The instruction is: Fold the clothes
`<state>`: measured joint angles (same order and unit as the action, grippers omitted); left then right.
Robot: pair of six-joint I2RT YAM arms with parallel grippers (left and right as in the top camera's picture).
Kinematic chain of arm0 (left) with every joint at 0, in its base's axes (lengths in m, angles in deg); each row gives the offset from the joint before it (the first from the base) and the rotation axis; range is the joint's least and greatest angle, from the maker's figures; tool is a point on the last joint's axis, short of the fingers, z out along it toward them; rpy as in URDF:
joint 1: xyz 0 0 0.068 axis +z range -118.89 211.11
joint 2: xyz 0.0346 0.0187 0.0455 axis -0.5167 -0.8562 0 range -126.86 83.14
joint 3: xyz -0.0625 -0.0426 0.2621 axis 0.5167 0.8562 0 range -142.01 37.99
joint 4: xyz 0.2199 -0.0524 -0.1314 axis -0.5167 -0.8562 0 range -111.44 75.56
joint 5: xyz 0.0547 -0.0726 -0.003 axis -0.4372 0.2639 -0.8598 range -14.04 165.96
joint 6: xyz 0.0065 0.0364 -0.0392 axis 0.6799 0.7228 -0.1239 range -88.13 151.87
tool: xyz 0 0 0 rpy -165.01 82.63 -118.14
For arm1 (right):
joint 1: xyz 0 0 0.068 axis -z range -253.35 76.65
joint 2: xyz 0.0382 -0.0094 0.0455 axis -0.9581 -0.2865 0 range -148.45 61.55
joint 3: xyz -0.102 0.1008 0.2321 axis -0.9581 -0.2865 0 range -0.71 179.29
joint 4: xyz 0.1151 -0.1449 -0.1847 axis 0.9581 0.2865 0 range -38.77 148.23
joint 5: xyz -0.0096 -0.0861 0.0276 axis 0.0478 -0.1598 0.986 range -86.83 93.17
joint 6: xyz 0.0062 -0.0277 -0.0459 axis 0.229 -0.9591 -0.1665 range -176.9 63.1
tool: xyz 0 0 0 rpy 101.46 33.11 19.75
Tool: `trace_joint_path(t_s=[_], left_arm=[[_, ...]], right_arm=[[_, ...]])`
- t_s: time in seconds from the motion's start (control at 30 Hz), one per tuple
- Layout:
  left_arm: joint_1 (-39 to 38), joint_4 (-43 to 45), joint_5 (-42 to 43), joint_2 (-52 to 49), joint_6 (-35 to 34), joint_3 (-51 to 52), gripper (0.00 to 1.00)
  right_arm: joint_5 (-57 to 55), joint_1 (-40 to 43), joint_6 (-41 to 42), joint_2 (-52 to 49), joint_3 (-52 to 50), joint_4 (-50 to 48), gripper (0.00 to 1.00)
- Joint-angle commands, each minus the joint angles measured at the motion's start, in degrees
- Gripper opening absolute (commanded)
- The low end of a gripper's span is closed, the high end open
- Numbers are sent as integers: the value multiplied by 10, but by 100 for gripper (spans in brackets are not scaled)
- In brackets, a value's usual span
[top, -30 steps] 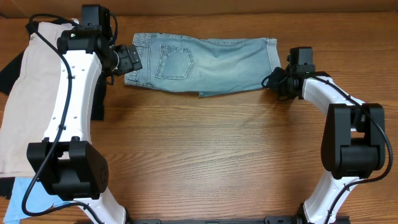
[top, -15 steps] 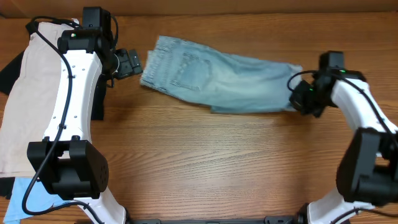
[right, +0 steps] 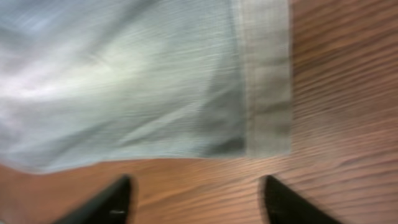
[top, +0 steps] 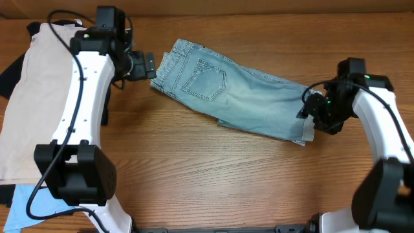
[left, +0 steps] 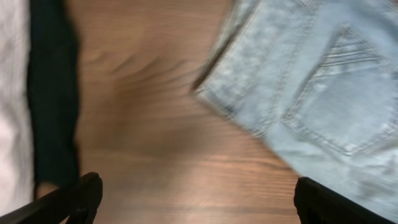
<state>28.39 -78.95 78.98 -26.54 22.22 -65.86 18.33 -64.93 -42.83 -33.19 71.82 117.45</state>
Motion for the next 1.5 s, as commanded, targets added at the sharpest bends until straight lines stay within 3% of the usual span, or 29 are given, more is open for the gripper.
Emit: trace_joint_path(t_s=[0.0, 0.37, 0.53, 0.73, 0.87, 1.0, 1.23, 1.3, 1.33, 1.47], left_arm=[[-11, 30, 61, -29, 72, -4, 100], [-16, 185, 71, -120, 237, -4, 100], [-16, 211, 89, -159, 249, -4, 100], [-18, 190, 33, -183, 186, -4, 96], [-20, 145, -53, -202, 139, -4, 83], [-26, 86, -142, -219, 82, -4, 84], [-27, -16, -154, -232, -4, -4, 84], [-27, -63, -151, -232, -30, -4, 88], [-27, -77, -152, -232, -38, -4, 100], [-27, -118, -152, -231, -48, -11, 100]], right_arm=[[30, -1, -38, 64, 24, 0, 88], [30, -39, -38, 78, 20, -71, 87], [26, -65, -38, 77, 18, -84, 87], [23, -69, -38, 77, 18, -95, 86], [16, -69, -39, 77, 18, -96, 86], [8, -69, -39, 77, 18, -96, 87], [8, -69, -39, 77, 18, -97, 87], [8, -69, -39, 77, 18, -96, 87], [8, -69, -39, 77, 18, -96, 87], [25, -69, -75, 77, 18, -96, 87]])
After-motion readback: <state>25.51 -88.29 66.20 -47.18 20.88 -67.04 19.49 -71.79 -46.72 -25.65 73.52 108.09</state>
